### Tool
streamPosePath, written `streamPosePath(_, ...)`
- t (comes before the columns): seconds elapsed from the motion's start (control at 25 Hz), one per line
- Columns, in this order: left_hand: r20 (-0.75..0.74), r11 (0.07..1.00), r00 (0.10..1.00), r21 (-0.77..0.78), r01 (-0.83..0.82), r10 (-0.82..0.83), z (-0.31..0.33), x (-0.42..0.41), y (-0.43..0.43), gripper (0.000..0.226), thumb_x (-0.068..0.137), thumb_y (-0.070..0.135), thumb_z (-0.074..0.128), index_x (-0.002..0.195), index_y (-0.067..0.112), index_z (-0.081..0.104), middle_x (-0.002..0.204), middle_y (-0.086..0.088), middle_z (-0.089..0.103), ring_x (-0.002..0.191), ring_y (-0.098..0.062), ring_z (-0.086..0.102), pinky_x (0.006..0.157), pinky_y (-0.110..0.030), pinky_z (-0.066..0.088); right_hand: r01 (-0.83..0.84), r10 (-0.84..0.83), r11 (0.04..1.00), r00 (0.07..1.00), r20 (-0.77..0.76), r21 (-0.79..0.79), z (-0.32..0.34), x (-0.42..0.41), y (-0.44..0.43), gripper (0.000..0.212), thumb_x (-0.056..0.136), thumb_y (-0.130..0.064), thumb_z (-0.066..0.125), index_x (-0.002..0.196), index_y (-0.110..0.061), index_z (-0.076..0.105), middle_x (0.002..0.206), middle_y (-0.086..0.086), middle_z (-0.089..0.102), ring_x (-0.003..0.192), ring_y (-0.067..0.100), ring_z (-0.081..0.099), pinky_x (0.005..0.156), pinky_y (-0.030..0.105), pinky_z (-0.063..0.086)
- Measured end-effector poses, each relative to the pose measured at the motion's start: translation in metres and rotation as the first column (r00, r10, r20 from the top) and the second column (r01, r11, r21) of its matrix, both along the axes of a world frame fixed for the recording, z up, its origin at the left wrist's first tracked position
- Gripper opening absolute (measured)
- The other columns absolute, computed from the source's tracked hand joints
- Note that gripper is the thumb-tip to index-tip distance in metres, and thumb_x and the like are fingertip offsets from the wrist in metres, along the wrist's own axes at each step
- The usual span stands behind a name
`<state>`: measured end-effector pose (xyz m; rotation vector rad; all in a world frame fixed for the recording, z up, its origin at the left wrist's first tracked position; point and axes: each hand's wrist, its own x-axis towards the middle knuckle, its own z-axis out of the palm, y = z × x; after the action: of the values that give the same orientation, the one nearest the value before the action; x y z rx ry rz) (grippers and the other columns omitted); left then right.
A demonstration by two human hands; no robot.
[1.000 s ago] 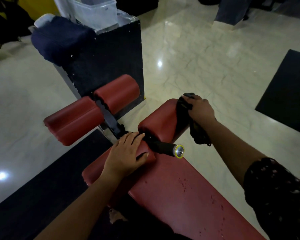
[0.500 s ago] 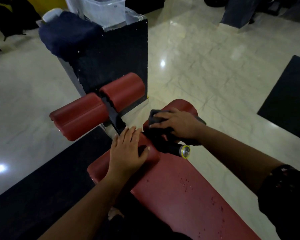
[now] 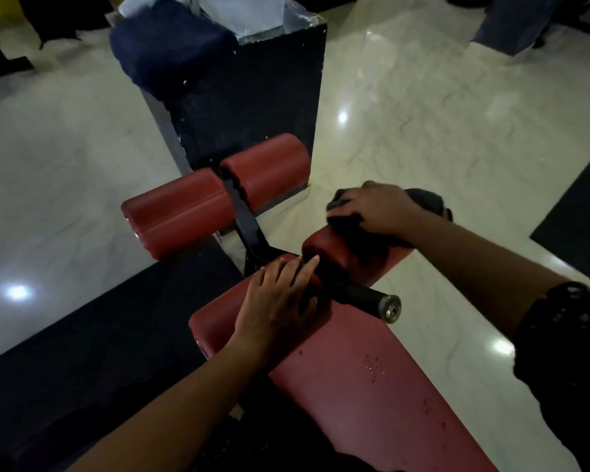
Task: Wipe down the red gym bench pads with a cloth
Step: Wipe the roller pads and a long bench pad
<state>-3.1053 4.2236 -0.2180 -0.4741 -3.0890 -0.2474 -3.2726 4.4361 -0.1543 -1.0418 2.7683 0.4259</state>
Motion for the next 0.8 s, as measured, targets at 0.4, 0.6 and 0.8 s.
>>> streamPosePath(0.4, 0.025, 0.999, 0.999, 0.026, -0.043, 0.043, 0.003, 0.003, -0.006, 0.068, 0.094, 0.060, 0.026, 0.150, 0.021, 0.031, 0.153, -0.004, 0.037, 0.139, -0.024, 0.038, 0.115, -0.046, 0.028, 0.014, -0.012, 0.999, 0.999, -0.041, 0.042, -0.006, -0.017, 0.003, 0.048, 0.098, -0.027, 0.044, 0.139, -0.051, 0.039, 0.147, -0.009, 0.039, 0.117, 0.025, 0.043, 0.085, 0.039, 0.045)
streamPosePath(0.6, 0.189, 0.986, 0.969, -0.067, -0.150, 0.160, 0.001, -0.002, -0.005, 0.084, 0.094, 0.068, 0.023, 0.155, 0.012, 0.005, 0.162, -0.012, 0.013, 0.148, -0.028, 0.017, 0.119, -0.048, 0.017, 0.288, -0.281, 0.946, 0.957, -0.071, 0.150, -0.012, -0.051, 0.045, 0.046, 0.099, -0.030, 0.044, 0.138, -0.053, 0.037, 0.142, -0.008, 0.043, 0.116, 0.026, 0.046, 0.076, 0.038, 0.044)
streamPosePath(0.8, 0.191, 0.986, 0.969, -0.090, -0.142, 0.157, 0.001, -0.001, -0.005, 0.083, 0.095, 0.066, 0.021, 0.155, 0.011, 0.003, 0.163, -0.012, 0.010, 0.149, -0.027, 0.013, 0.119, -0.046, 0.016, -0.099, 0.109, 0.974, 0.993, -0.034, 0.205, -0.014, -0.051, -0.011, 0.042, 0.099, -0.027, 0.043, 0.134, -0.050, 0.047, 0.141, -0.015, 0.048, 0.113, 0.024, 0.052, 0.085, 0.036, 0.045)
